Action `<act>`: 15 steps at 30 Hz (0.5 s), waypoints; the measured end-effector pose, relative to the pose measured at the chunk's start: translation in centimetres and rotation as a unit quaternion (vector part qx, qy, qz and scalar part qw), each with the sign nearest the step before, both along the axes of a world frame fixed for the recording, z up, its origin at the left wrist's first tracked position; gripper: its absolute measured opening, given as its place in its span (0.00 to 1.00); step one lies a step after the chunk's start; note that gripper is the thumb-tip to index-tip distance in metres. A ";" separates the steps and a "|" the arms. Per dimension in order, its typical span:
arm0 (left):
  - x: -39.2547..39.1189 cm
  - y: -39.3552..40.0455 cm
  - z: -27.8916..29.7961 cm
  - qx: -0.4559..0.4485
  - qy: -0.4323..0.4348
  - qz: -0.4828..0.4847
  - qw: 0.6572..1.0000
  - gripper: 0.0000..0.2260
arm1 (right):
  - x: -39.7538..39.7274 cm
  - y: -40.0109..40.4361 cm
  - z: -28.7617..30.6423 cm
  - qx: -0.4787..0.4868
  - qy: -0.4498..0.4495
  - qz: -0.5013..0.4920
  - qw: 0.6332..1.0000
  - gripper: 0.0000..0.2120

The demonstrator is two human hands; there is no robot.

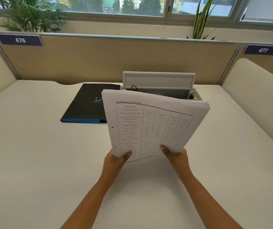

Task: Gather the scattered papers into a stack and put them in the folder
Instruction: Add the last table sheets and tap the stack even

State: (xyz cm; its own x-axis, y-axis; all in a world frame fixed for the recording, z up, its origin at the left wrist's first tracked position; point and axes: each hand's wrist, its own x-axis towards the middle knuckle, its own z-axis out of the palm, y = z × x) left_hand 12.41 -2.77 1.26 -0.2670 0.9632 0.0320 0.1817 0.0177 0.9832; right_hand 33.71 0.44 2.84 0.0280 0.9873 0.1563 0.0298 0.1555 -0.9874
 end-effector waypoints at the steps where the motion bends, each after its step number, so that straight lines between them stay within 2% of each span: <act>1: -0.1 0.0 -0.7 -0.012 0.013 0.006 1.000 0.19 | 0.1 0.2 -0.7 -0.018 -0.021 0.002 1.000 0.11; 5: -0.3 0.2 -1.4 -0.023 0.011 0.012 1.000 0.22 | 0.6 0.8 -2.2 -0.087 -0.066 -0.007 0.994 0.06; 7: -0.2 0.2 -1.5 -0.022 0.028 0.021 0.999 0.23 | 0.6 0.9 -2.5 -0.103 -0.066 0.007 0.992 0.09; 9: -0.2 0.4 -1.9 -0.028 0.083 0.039 0.995 0.24 | 0.6 0.8 -2.7 -0.093 -0.105 0.007 0.990 0.15; 11: -0.1 0.8 -2.4 -0.038 0.160 0.059 0.985 0.22 | 0.5 0.8 -2.9 -0.075 -0.166 -0.010 0.983 0.16; 15: 0.1 1.8 -2.9 -0.081 0.314 0.080 0.943 0.23 | 0.5 1.5 -3.3 -0.085 -0.243 -0.039 0.966 0.20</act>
State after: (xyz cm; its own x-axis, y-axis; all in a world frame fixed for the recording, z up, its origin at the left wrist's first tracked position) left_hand 12.51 -0.98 -1.67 -0.3871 0.9178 0.0881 0.7088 0.2351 0.6650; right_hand 34.23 1.92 -0.47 0.0675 0.9977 0.0063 0.5008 -0.0284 -0.8651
